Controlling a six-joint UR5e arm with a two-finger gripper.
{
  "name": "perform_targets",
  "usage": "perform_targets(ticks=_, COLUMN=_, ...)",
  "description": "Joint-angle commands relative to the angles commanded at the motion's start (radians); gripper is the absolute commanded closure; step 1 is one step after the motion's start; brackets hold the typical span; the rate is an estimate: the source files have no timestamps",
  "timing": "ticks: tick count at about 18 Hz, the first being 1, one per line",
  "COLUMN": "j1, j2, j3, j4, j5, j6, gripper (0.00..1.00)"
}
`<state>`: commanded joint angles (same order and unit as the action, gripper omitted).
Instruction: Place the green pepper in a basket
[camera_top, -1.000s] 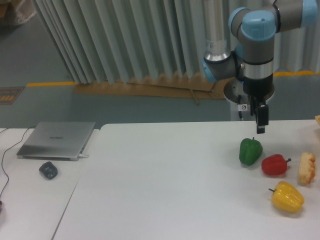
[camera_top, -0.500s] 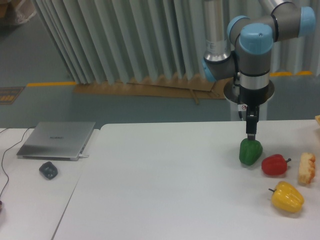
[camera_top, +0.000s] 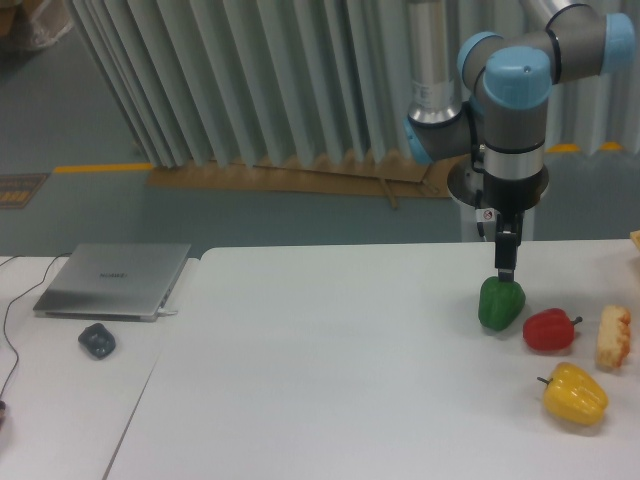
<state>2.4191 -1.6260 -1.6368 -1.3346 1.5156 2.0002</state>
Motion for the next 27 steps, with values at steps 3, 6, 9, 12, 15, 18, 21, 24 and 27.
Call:
perform_targets(ticks=3, j1=0.000, j2=0.002, j3=0.003, j4=0.002, j5=0.000, j6=0.192, gripper=0.00)
perform_targets(ticks=6, j1=-0.011, j2=-0.021, j3=-0.003, j4=0.015, j5=-0.027, j6=0.388, gripper=0.00)
perform_targets(ticks=9, j1=-0.014, j2=-0.034, j3=0.003, j4=0.044, j5=-0.089, j6=0.384, gripper=0.00)
perform_targets(ticks=12, j1=-0.014, j2=-0.034, j3=0.003, j4=0.046, j5=-0.087, j6=0.205, gripper=0.00)
perform_targets(ticks=15, j1=-0.015, j2=-0.022, j3=-0.020, j4=0.037, j5=-0.080, j6=-0.231, gripper=0.00)
perform_targets(ticks=18, j1=-0.017, j2=-0.005, j3=-0.023, j4=0.029, j5=-0.074, j6=-0.663, gripper=0.00)
perform_targets(ticks=21, j1=-0.026, j2=-0.002, j3=-0.028, j4=-0.018, j5=-0.069, j6=-0.920, gripper=0.00)
perform_targets(ticks=24, j1=-0.014, j2=-0.020, j3=-0.023, j4=-0.002, j5=0.062, j6=-0.998, gripper=0.00)
perform_targets(ticks=27, j1=-0.044, j2=-0.028, j3=-0.028, j4=0.003, j5=0.337, j6=-1.006, gripper=0.00)
